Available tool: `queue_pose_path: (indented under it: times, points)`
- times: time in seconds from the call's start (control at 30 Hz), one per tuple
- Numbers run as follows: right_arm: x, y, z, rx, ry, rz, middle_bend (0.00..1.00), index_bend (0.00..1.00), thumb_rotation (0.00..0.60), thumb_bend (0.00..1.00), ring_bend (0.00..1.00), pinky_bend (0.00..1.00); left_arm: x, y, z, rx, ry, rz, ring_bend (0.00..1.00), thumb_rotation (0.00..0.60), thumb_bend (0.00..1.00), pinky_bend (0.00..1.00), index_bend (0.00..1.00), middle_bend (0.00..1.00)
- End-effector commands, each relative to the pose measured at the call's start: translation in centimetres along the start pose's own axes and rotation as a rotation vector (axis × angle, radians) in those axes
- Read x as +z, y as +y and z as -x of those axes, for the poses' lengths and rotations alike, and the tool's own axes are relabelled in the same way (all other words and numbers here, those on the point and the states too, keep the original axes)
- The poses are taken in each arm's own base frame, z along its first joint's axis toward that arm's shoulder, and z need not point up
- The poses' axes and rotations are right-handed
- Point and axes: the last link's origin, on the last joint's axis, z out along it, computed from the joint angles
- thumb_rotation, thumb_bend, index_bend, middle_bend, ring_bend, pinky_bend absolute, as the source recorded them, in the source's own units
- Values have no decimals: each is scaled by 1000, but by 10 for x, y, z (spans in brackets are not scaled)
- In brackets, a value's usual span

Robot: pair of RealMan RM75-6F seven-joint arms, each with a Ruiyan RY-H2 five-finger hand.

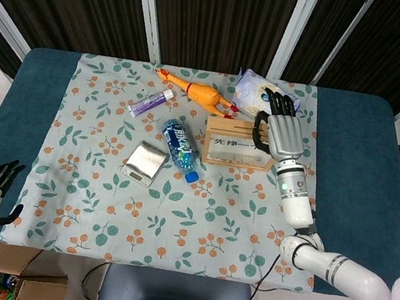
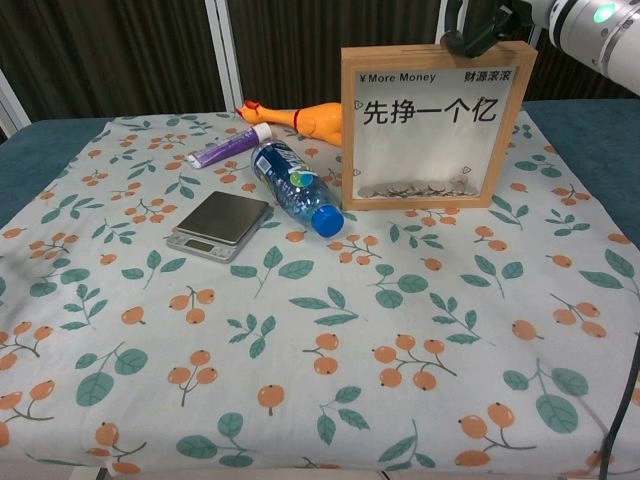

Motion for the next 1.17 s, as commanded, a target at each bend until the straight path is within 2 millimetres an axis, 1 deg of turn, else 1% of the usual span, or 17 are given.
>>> queue_pose_path:
  times: [0.03, 0.13, 0.2, 0.27, 0.33, 0.37, 0.43, 0.53, 0.63, 0.7, 0.73, 0.77, 0.8, 0.87, 0.97, 1.03, 1.17]
  points:
    - [0, 1, 0, 1, -3, 0, 153, 534, 600, 618, 0, 0, 0, 0, 0, 0, 0, -1, 0, 600, 379, 0, 0, 0]
    - [-1, 2, 0, -1, -5, 0, 154, 430, 600, 618, 0, 0, 0, 0, 0, 0, -1, -1, 0, 600, 379, 0, 0, 0]
    - [-2, 4, 1, -1, -10, 0, 137, 300, 600, 618, 0, 0, 0, 0, 0, 0, 0, -1, 0, 600, 379, 0, 0, 0]
    - [-4, 5, 0, 11, -12, -3, 100, 120, 600, 617, 0, 0, 0, 0, -1, 0, 2, -1, 0, 600, 379, 0, 0, 0]
    - [-9, 8, -4, 22, 3, -9, 81, 29, 600, 617, 0, 0, 0, 0, -1, 0, 4, 0, 0, 600, 379, 0, 0, 0]
    - [-14, 12, -7, 19, 18, -11, 75, 6, 600, 617, 0, 0, 0, 1, -2, 0, 6, 0, 0, 600, 379, 0, 0, 0]
    - [-26, 21, -13, -3, 43, -11, 66, 0, 600, 618, 0, 0, 0, 1, -3, 1, 9, 2, 0, 600, 380, 0, 0, 0]
    - [-61, 48, -21, -68, 68, 14, 33, 0, 600, 616, 0, 0, 0, 1, -5, 0, 13, 5, 0, 600, 380, 0, 0, 0]
    - [-113, 86, -28, -149, 67, 70, 5, 0, 600, 604, 0, 0, -1, 1, -6, 0, 16, 6, 0, 600, 379, 0, 0, 0]
    - [-121, 91, -29, -155, 65, 76, 1, 0, 600, 590, 0, 0, -1, 1, -6, 0, 16, 6, 0, 600, 378, 0, 0, 0]
    - [-132, 99, -30, -164, 58, 96, 0, 0, 600, 581, 0, 0, -1, 2, -7, 1, 17, 6, 0, 600, 378, 0, 0, 0]
    - [-157, 117, -29, -174, 36, 149, 0, 0, 600, 567, 0, 0, -1, 2, -7, 2, 18, 6, 0, 600, 378, 0, 0, 0]
    - [-200, 147, -22, -180, -31, 260, 0, 0, 600, 554, 0, 0, -2, 2, -9, 5, 24, 8, 0, 600, 378, 0, 0, 0]
    - [-241, 167, -21, -184, -67, 321, 0, 0, 600, 517, 0, 0, -3, 3, -10, 14, 29, 7, 0, 600, 379, 0, 0, 0]
    - [-275, 184, -17, -182, -87, 392, 0, 0, 600, 497, 0, 0, -5, 2, -12, 27, 36, -3, 0, 600, 379, 0, 0, 0]
    - [-289, 190, -14, -177, -80, 420, 0, 0, 600, 496, 0, 0, -7, 1, -12, 30, 39, -10, 0, 600, 378, 0, 0, 0]
    - [-297, 195, -8, -166, -61, 431, 0, 0, 600, 497, 0, 0, -9, 0, -12, 31, 40, -18, 0, 600, 379, 0, 0, 0]
